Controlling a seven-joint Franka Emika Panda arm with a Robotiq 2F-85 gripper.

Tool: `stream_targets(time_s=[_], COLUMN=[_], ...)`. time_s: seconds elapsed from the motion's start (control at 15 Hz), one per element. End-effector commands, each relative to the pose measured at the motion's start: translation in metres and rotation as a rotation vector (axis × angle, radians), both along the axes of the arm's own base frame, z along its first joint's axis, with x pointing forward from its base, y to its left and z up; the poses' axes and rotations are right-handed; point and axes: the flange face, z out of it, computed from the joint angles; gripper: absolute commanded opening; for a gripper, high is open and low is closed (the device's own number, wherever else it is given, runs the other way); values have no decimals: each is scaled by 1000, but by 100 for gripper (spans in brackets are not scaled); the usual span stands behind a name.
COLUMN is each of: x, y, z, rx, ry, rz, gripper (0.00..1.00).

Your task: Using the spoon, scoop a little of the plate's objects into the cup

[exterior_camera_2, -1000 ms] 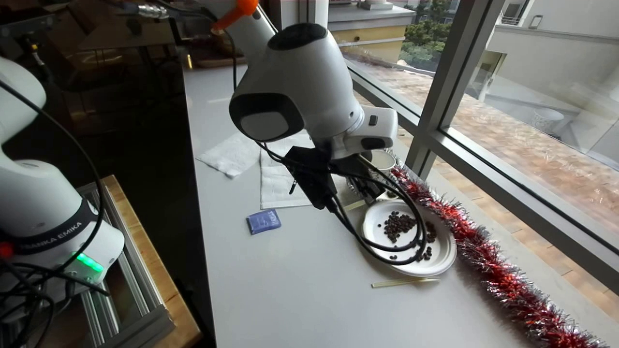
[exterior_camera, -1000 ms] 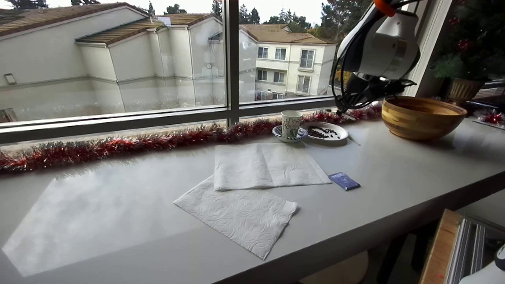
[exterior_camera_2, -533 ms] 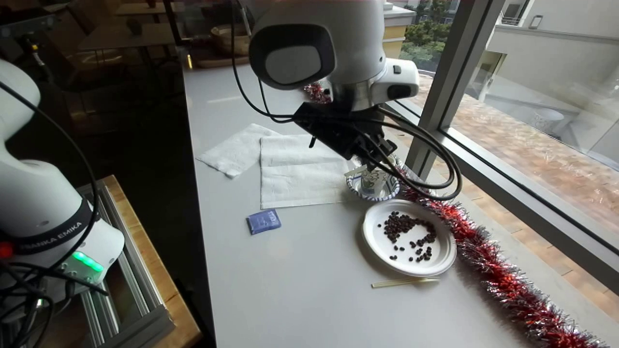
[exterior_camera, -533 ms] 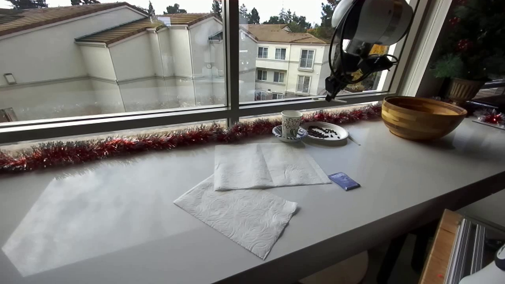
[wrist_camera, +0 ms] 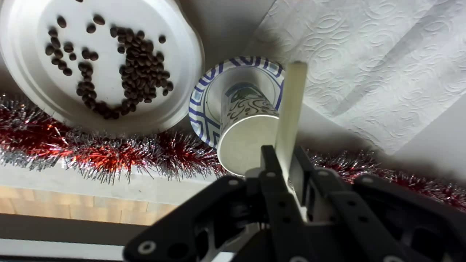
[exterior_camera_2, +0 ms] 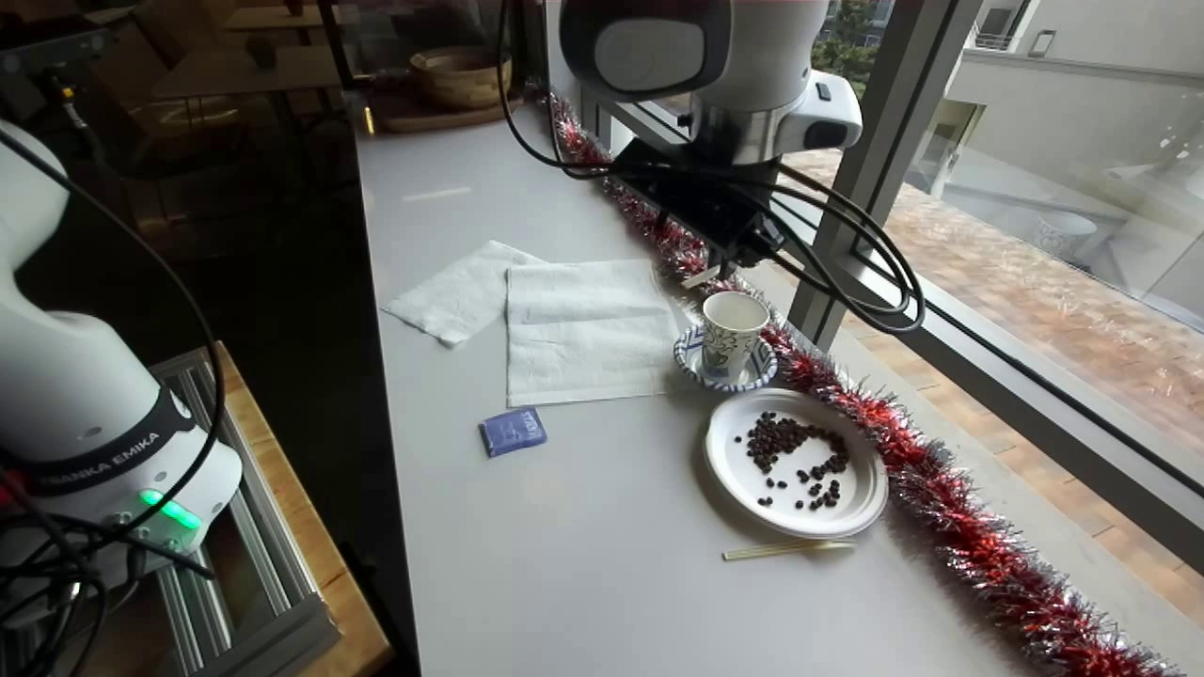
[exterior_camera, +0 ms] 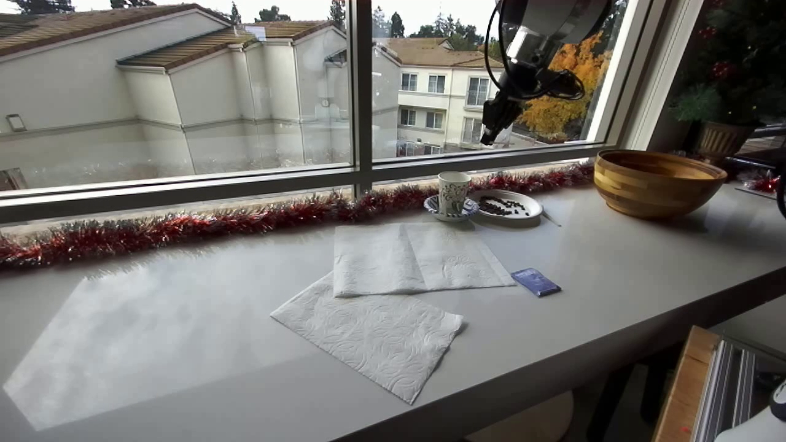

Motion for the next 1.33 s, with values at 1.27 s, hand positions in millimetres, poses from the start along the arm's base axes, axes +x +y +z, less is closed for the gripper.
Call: stream_targets(time_s=[1.27], x=[33], y=[-81], z=[-87], rx=[730], ry=[-21], rz=[33], gripper=[3])
